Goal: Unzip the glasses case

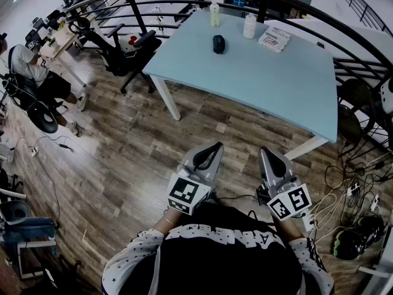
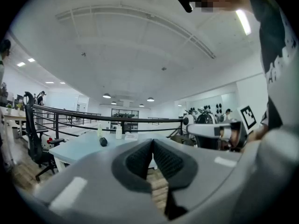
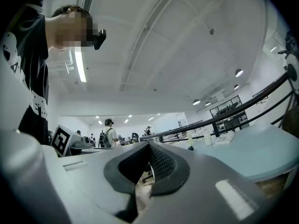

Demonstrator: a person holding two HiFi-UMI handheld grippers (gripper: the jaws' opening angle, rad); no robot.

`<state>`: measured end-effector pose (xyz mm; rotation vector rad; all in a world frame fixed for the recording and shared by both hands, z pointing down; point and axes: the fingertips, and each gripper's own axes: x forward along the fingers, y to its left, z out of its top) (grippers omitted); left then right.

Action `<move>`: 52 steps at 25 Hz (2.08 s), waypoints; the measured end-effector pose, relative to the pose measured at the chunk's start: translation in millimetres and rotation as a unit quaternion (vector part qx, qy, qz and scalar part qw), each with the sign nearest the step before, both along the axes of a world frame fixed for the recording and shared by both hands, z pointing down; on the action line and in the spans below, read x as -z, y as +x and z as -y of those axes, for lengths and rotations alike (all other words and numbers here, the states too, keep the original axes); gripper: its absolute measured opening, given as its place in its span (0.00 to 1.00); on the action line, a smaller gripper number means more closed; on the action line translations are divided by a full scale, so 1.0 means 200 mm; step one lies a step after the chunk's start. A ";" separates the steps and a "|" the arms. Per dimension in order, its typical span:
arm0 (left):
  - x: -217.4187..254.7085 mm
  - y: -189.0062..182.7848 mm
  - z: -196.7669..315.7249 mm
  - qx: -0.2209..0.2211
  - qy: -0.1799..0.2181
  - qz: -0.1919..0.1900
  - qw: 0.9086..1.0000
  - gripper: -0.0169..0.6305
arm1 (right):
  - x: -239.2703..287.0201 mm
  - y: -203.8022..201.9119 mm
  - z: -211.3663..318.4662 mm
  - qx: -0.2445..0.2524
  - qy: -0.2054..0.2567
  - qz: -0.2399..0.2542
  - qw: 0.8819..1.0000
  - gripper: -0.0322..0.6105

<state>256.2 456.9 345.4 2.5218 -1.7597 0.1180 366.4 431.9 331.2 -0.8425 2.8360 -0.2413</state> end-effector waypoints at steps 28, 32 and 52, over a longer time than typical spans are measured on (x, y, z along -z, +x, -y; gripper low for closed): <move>-0.07 -0.52 0.23 -0.010 -0.001 -0.045 0.999 0.03 | -0.03 -0.42 0.24 -0.037 -0.020 0.003 0.999 0.05; -0.10 -0.61 0.24 -0.001 -0.008 -0.064 0.998 0.03 | -0.04 -0.48 0.29 -0.043 -0.027 -0.008 0.999 0.05; -0.12 -1.13 0.44 0.147 -0.006 -0.028 0.989 0.03 | -0.11 -0.82 0.88 0.021 -0.055 0.013 0.998 0.04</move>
